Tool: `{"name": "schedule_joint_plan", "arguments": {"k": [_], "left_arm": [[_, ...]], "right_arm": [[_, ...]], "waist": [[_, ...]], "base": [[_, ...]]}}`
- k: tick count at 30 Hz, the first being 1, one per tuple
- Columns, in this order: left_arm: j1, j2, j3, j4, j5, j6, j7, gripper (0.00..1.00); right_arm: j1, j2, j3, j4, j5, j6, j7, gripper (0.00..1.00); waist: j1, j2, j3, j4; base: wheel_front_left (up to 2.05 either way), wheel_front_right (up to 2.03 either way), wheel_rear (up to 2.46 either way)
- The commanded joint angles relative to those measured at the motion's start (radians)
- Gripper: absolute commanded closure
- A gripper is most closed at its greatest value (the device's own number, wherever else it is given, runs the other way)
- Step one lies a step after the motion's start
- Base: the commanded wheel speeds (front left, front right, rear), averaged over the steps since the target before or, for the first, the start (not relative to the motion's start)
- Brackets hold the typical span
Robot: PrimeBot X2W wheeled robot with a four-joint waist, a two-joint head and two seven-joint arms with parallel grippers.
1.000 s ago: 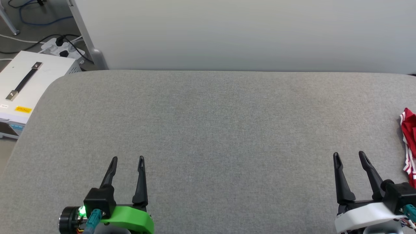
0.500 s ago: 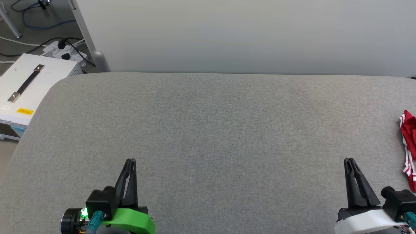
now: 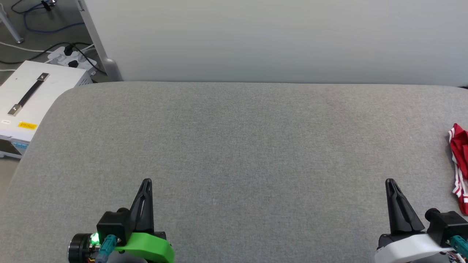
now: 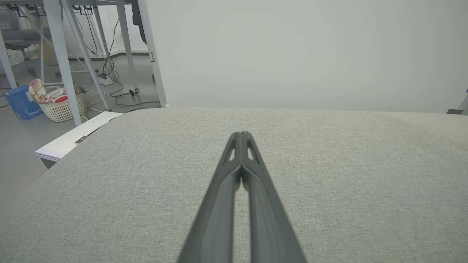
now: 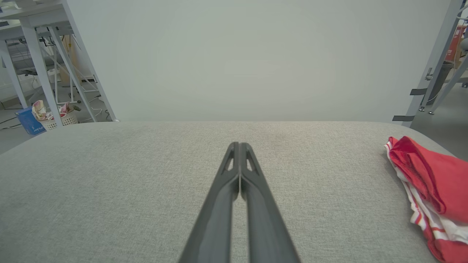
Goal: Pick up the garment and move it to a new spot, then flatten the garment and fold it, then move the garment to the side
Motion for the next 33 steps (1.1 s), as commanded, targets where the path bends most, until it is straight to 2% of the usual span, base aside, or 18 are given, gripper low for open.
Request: {"name": "schedule_joint_plan", "arguments": {"k": [1,33], "left_arm": [[-0.006,-0.001,0.004,-0.006,0.010,0.006,0.006,1.00],[-0.019,-0.004,0.016,-0.029,0.035,0.018,0.070,1.00]], "right_arm": [[-0.014,0.002,0.002,-0.001,-0.009,0.000,0.007,1.00],[-0.043,0.007,0.012,-0.004,-0.052,0.000,0.070,1.00]], "waist": [[0.0000,0.0000,0.000,0.000],[0.0000,0.0000,0.000,-0.009]], "base": [[0.00,0.00,0.00],[0.00,0.00,0.00]]}}
